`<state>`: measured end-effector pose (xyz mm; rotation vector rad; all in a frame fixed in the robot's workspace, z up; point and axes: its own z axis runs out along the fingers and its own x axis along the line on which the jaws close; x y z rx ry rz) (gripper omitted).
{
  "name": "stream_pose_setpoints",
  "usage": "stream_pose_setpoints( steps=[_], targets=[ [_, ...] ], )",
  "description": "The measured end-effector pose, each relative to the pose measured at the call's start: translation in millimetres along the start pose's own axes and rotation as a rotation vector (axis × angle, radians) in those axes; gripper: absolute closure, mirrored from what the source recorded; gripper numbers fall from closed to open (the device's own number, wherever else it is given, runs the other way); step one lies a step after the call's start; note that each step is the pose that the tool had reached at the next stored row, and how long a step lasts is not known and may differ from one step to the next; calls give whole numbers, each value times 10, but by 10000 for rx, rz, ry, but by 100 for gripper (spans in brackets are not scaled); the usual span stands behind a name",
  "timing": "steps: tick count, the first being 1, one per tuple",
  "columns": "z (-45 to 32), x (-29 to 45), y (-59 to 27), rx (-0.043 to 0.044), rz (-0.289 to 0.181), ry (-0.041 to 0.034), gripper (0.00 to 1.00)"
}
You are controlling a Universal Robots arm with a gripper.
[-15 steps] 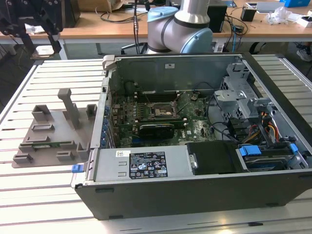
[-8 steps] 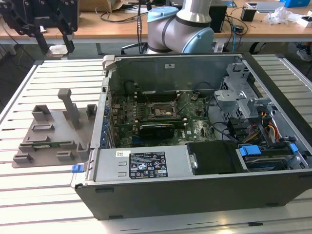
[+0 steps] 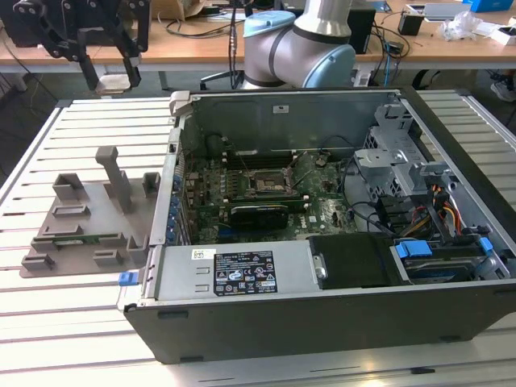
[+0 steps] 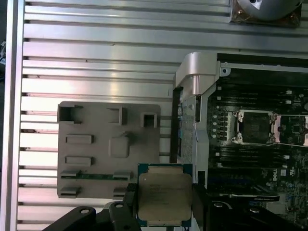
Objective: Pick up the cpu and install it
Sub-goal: 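Pick up the cpu and move it towards the insertion slot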
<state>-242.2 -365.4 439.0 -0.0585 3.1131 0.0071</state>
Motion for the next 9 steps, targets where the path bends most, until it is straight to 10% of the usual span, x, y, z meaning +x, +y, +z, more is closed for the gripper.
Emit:
stream_pose_setpoints(
  steps=[9],
  targets=[
    [8, -160, -6, 1, 1, 1, 46]
  ],
)
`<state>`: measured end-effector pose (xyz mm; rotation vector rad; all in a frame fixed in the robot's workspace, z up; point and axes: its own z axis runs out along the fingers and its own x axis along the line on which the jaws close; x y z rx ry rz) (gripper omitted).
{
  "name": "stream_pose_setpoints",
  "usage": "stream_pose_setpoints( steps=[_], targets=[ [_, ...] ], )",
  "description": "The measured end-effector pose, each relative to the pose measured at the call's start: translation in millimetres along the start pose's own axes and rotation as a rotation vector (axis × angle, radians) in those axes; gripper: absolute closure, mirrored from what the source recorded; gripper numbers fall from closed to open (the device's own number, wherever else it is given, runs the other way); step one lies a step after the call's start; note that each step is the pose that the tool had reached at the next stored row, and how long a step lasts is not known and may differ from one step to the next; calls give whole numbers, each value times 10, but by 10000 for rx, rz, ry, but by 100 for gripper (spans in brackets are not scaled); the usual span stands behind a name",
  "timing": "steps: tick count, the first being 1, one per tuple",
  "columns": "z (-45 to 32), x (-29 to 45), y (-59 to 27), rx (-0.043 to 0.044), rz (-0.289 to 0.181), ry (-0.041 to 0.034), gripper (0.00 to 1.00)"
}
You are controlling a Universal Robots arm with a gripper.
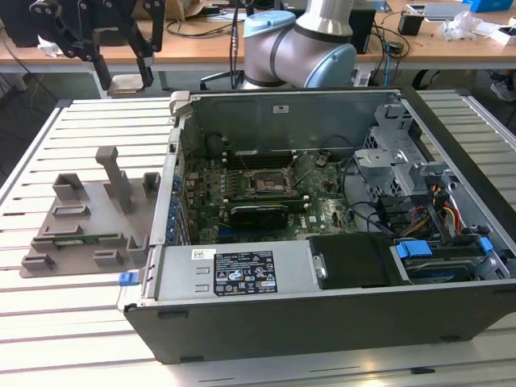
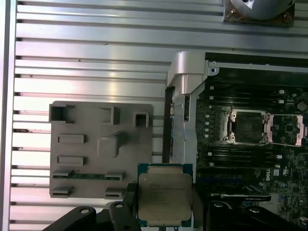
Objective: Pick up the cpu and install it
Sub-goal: 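Pick up the cpu and move it towards the insertion slot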
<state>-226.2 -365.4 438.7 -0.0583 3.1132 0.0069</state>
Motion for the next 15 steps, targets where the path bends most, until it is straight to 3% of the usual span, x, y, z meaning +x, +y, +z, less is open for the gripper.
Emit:
stream_pose_setpoints(
  steps=[15],
  targets=[
    [47, -356, -13, -1, 0, 1, 46]
  ],
)
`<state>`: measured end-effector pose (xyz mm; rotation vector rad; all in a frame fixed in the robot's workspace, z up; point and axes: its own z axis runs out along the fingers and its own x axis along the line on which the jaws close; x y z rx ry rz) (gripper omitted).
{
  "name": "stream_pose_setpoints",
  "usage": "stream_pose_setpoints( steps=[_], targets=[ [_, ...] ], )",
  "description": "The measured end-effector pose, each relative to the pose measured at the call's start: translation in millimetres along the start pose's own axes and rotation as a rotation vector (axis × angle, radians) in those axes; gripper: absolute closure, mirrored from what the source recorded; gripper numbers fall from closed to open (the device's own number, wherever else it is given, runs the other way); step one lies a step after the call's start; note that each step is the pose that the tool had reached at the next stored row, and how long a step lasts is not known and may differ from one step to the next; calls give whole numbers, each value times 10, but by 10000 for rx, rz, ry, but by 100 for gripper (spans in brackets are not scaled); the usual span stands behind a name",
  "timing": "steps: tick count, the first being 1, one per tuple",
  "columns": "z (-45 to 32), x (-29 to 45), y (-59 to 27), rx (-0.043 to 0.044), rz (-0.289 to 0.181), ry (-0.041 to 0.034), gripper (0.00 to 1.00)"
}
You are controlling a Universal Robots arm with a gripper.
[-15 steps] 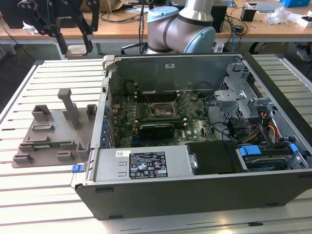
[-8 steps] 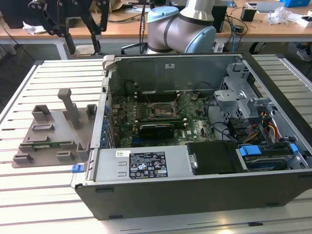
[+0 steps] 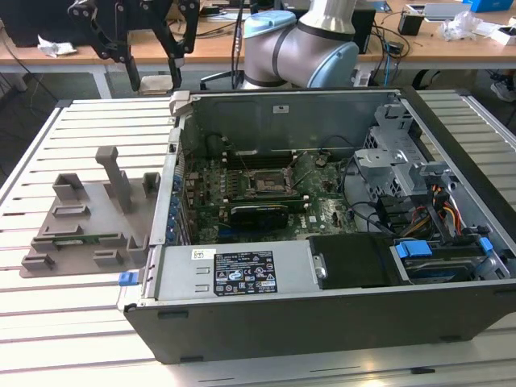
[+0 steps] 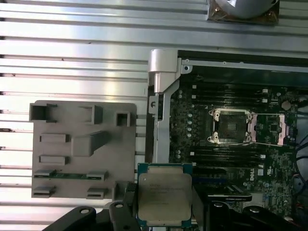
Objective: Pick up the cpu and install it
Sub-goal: 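Pick up the cpu and move it towards the insertion slot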
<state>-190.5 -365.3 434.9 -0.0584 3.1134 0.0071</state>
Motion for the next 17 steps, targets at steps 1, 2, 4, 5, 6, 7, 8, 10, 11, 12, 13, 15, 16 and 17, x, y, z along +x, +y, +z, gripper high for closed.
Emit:
stream_pose_setpoints(
  steps=[1, 2, 4, 5, 6, 7, 8, 10, 11, 12, 13, 15, 16, 17],
  targets=[
    [14, -11, 0, 0, 0, 1, 46],
    [29, -21, -1, 0, 0, 2, 46],
    [97, -63, -2, 0, 0, 6, 46],
    [140, -91, -3, -1, -1, 9, 46],
    [178, -124, -3, 1, 1, 13, 46],
    [226, -170, -2, 0, 1, 16, 46],
    [266, -209, -1, 0, 0, 21, 46],
    [325, -272, 1, -1, -1, 27, 46],
    [346, -298, 2, -1, 0, 30, 46],
    [374, -334, 2, 0, 1, 34, 46],
    [392, -355, 3, -1, 1, 34, 46],
    [464, -437, 4, -1, -1, 41, 46],
    [519, -498, 6, -2, 1, 42, 46],
    [552, -537, 6, -1, 0, 45, 46]
  ],
)
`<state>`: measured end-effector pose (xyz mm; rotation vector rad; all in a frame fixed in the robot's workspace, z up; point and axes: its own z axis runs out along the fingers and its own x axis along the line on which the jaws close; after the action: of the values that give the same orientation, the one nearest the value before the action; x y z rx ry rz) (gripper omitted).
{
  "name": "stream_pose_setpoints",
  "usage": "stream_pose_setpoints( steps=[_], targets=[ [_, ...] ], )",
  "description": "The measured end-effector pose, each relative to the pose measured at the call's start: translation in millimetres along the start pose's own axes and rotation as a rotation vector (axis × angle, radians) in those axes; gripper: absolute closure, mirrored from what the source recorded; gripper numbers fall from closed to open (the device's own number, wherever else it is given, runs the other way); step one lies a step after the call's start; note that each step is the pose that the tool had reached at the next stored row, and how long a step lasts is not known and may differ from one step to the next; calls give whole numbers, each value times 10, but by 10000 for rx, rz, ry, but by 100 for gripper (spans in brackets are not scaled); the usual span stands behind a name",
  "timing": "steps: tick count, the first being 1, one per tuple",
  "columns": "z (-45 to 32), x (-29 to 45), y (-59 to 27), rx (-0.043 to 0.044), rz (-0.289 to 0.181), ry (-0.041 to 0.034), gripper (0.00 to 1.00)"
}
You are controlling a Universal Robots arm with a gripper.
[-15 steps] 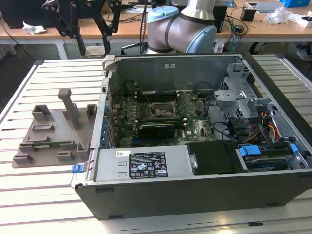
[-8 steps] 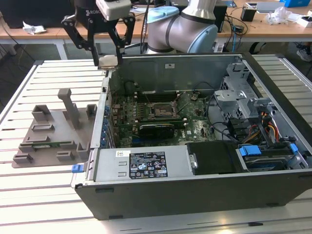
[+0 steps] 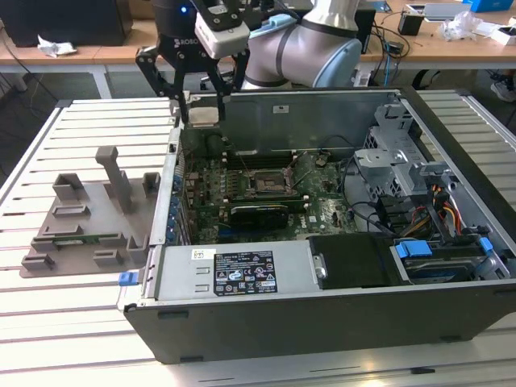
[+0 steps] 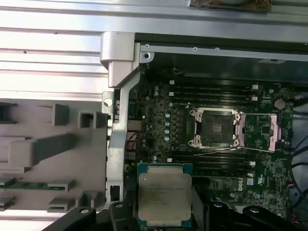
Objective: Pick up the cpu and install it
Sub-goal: 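Pick up the cpu and move it towards the insertion slot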
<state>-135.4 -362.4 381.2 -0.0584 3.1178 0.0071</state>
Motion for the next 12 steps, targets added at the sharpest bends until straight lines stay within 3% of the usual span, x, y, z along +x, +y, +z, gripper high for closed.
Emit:
stream_pose_setpoints(
  steps=[5, 12],
  targets=[
    [131, -121, 0, -1, 1, 1, 46],
    [250, -218, -3, 0, 0, 2, 46]
  ],
)
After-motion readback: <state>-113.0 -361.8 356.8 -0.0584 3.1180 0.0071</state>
